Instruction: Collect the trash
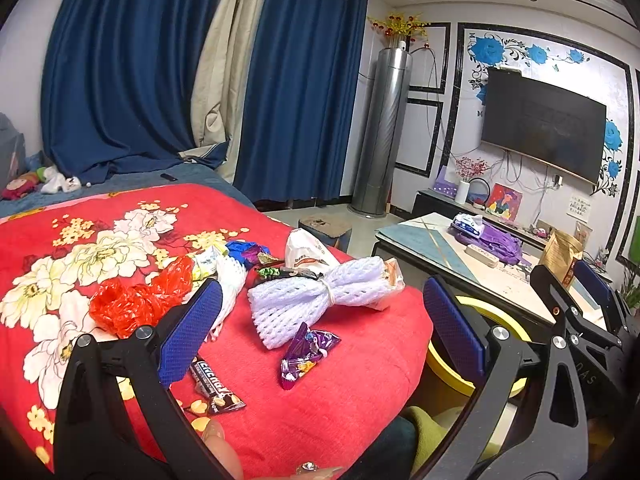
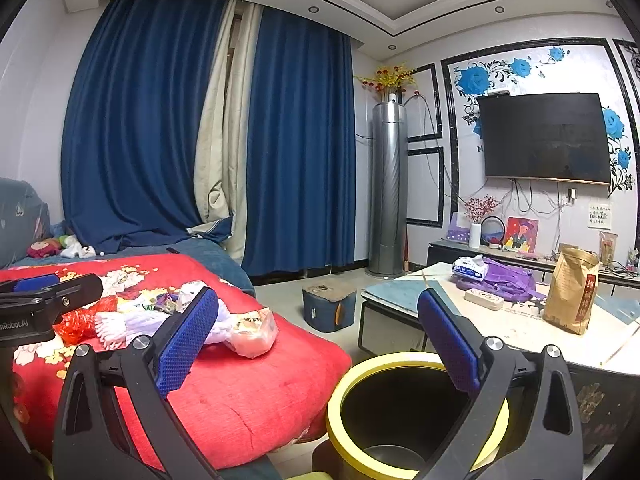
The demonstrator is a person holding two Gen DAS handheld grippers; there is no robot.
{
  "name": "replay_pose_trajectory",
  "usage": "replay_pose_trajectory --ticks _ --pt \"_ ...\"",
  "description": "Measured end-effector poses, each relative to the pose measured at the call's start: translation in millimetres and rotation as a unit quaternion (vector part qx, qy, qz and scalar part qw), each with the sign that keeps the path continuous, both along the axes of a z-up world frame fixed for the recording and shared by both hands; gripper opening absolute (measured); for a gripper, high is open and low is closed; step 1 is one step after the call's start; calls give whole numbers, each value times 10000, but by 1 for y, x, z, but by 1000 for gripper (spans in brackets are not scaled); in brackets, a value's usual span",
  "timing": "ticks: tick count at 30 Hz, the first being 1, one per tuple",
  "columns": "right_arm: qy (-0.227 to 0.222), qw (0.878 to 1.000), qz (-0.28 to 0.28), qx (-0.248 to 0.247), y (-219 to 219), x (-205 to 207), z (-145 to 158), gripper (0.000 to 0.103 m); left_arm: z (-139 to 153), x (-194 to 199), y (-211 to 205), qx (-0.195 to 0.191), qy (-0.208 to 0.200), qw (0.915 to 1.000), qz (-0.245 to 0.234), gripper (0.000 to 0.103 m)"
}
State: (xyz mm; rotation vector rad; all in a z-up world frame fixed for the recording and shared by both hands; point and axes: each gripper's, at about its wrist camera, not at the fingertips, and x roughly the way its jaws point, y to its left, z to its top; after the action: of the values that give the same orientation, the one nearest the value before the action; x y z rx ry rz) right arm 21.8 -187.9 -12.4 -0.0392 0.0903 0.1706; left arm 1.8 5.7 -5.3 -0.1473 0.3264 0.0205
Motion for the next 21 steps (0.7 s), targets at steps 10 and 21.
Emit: replay_pose_trajectory --ticks 10,21 --pt "46 10000 9 -8 -1 1 1 97 -5 0 2 -6 -9 10000 -7 92" --pt "65 10000 11 4 0 2 1 97 -4 0 2 -10 -5 10000 -11 92"
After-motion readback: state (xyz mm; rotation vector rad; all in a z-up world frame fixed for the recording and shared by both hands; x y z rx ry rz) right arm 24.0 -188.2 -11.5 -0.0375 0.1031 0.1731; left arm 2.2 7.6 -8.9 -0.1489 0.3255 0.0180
